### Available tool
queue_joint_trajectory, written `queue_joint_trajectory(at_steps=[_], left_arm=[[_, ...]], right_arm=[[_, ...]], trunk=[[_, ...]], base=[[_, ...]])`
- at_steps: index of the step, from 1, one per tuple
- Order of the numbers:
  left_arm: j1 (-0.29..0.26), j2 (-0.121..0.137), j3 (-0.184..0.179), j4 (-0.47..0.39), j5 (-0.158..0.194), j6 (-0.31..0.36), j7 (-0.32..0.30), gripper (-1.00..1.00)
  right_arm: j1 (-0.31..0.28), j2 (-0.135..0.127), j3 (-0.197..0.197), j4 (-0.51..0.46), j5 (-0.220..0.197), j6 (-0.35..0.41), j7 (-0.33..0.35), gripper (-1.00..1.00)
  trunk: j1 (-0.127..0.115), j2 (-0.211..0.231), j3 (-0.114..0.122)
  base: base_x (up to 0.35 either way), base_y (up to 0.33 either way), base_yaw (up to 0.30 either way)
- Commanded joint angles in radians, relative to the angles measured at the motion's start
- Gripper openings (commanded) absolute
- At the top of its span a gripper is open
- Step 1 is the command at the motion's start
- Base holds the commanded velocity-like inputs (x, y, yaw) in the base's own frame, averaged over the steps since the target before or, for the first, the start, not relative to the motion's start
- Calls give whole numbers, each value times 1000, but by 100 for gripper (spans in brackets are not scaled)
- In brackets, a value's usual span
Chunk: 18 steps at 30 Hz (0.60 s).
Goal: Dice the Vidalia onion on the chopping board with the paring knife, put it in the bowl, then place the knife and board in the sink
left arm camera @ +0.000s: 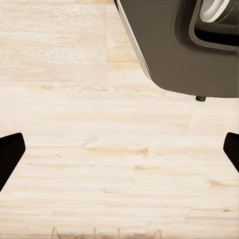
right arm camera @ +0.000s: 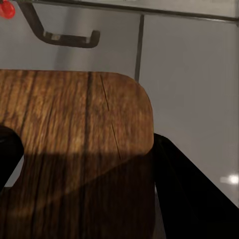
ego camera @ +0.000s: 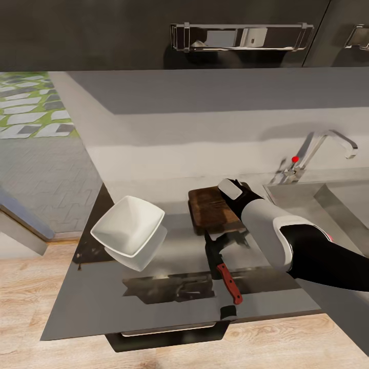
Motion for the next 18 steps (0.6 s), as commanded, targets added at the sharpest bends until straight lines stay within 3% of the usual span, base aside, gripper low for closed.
queue_joint_trajectory(at_steps=[1, 18], left_arm=[[1, -1, 2, -2, 6, -1, 0, 100], [1, 0, 2, 0, 6, -1, 0, 100]], right_arm=[[-1, 0, 1, 0, -4, -8, 0, -100], [-1, 0, -1, 0, -8, -8, -1, -100]], trunk=[[1, -2, -1], [1, -2, -1]], base=[[0, 0, 0], [0, 0, 0]])
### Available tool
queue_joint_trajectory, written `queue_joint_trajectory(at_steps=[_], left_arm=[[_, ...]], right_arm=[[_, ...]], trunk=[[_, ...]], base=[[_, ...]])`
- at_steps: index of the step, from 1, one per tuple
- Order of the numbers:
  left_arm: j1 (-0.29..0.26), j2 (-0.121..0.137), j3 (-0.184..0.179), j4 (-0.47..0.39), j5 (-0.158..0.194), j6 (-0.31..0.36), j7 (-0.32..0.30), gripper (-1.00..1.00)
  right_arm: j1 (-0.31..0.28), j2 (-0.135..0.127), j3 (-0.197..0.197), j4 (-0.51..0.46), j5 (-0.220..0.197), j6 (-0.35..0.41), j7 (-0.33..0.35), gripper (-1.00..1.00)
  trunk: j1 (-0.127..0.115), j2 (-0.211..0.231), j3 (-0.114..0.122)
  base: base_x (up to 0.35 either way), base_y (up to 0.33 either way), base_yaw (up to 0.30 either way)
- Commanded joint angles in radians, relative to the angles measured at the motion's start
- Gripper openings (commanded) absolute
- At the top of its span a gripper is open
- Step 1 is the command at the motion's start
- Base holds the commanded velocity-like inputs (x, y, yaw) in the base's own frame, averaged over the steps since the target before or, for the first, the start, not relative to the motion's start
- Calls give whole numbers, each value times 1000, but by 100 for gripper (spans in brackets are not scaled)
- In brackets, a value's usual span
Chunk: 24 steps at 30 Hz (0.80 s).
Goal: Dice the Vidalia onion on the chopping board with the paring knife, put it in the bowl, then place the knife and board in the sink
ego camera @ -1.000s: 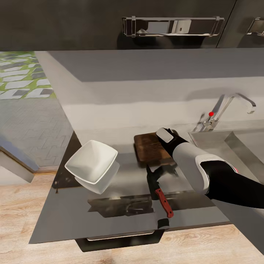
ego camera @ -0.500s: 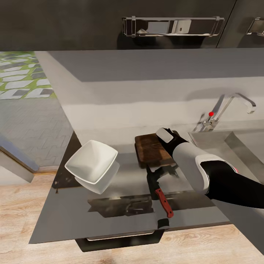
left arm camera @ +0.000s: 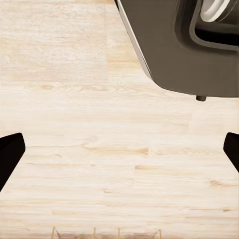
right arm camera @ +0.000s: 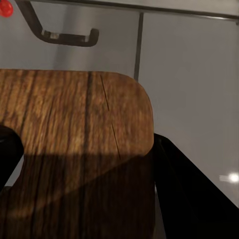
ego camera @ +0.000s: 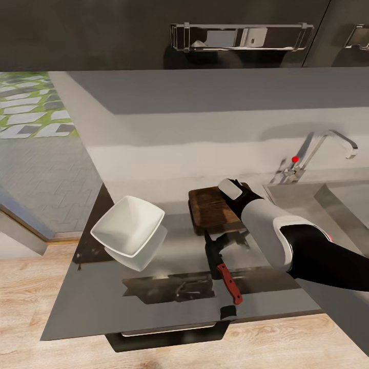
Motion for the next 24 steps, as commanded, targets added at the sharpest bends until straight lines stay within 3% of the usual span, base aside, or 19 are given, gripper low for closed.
queue_joint_trajectory(at_steps=[1, 24], left_arm=[[1, -1, 2, -2, 6, -1, 0, 100], [1, 0, 2, 11, 6, -1, 0, 100]], right_arm=[[-1, 0, 1, 0, -4, -8, 1, -100], [-1, 0, -2, 12, -8, -8, 7, -100]], trunk=[[1, -2, -1], [1, -2, -1]], base=[[0, 0, 0], [0, 0, 0]])
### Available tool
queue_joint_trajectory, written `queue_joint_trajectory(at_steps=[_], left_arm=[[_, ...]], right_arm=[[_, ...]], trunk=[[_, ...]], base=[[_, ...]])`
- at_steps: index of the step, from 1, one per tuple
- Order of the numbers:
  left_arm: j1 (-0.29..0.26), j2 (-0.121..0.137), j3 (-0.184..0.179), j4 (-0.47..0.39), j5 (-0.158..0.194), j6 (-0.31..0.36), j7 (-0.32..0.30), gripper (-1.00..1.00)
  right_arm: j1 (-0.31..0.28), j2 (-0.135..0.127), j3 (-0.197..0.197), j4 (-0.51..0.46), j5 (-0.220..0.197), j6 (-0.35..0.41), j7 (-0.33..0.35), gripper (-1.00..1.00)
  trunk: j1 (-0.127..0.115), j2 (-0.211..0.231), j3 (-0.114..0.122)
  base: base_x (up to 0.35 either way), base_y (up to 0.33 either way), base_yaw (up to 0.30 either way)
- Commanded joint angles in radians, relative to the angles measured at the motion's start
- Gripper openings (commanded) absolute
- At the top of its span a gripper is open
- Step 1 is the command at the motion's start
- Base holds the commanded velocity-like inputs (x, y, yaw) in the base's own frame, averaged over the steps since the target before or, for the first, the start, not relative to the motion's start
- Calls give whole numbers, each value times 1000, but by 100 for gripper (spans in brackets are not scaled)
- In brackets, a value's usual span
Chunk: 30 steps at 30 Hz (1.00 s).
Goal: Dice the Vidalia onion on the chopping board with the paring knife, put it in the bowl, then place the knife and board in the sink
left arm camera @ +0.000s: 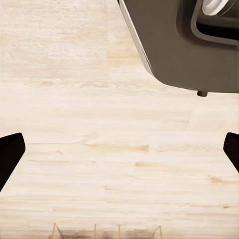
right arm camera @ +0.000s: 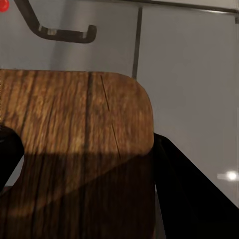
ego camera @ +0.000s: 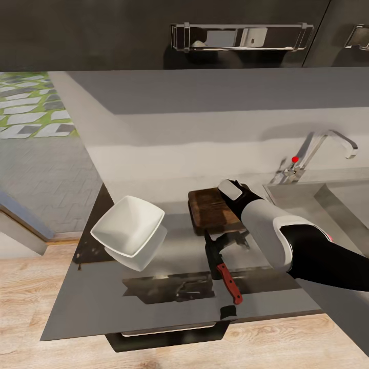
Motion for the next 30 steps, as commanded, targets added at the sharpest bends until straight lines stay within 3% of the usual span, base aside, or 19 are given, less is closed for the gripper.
queue_joint_trajectory(at_steps=[1, 29, 30], left_arm=[[1, -1, 2, -2, 6, -1, 0, 100], [1, 1, 2, -1, 6, -1, 0, 100], [1, 1, 2, -1, 6, -1, 0, 100]], right_arm=[[-1, 0, 2, 2, -4, -8, 2, -100], [-1, 0, 0, 9, -20, -29, 4, -100], [-1, 0, 0, 9, -20, -29, 4, 100]], trunk=[[1, -2, -1], [1, -2, -1], [1, -2, -1]], base=[[0, 0, 0], [0, 0, 0], [0, 0, 0]])
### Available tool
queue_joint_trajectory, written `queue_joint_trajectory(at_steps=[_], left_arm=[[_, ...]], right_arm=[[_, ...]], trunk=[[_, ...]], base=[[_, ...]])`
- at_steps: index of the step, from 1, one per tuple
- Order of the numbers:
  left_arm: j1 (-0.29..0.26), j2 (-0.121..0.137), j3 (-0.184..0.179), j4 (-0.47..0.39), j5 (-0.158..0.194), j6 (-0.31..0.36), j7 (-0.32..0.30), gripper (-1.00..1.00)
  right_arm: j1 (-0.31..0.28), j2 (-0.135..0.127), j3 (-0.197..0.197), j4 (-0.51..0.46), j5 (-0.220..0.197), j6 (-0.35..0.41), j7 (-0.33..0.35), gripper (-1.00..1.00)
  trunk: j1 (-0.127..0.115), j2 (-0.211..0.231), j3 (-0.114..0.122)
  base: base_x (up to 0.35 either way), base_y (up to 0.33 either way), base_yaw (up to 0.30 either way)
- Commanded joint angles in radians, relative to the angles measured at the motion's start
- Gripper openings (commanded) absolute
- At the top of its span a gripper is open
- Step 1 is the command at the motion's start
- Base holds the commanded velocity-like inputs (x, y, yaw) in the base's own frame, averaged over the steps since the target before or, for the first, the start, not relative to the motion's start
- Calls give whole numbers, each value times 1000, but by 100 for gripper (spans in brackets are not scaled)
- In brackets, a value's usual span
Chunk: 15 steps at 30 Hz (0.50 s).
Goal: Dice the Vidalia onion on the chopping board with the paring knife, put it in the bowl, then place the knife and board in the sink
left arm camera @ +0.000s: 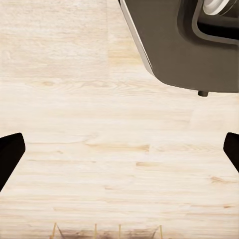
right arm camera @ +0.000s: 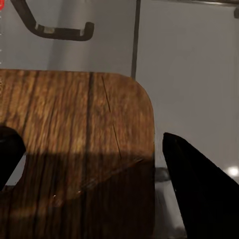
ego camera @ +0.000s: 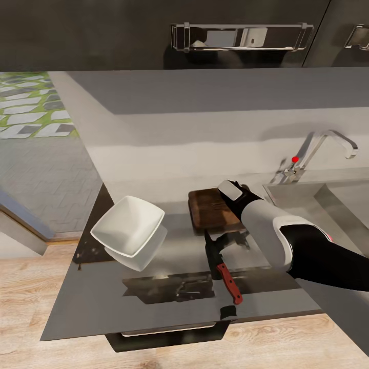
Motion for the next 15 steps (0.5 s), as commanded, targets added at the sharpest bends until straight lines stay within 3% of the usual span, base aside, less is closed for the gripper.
queue_joint_trajectory(at_steps=[1, 15], left_arm=[[1, -1, 2, -2, 6, -1, 0, 100], [1, -1, 2, -2, 6, -1, 0, 100]], right_arm=[[-1, 0, 0, 0, -2, -6, -1, 100], [-1, 0, 1, -1, -4, -6, -1, 100]], trunk=[[1, -2, -2], [1, -2, -2]], base=[[0, 0, 0], [0, 0, 0]])
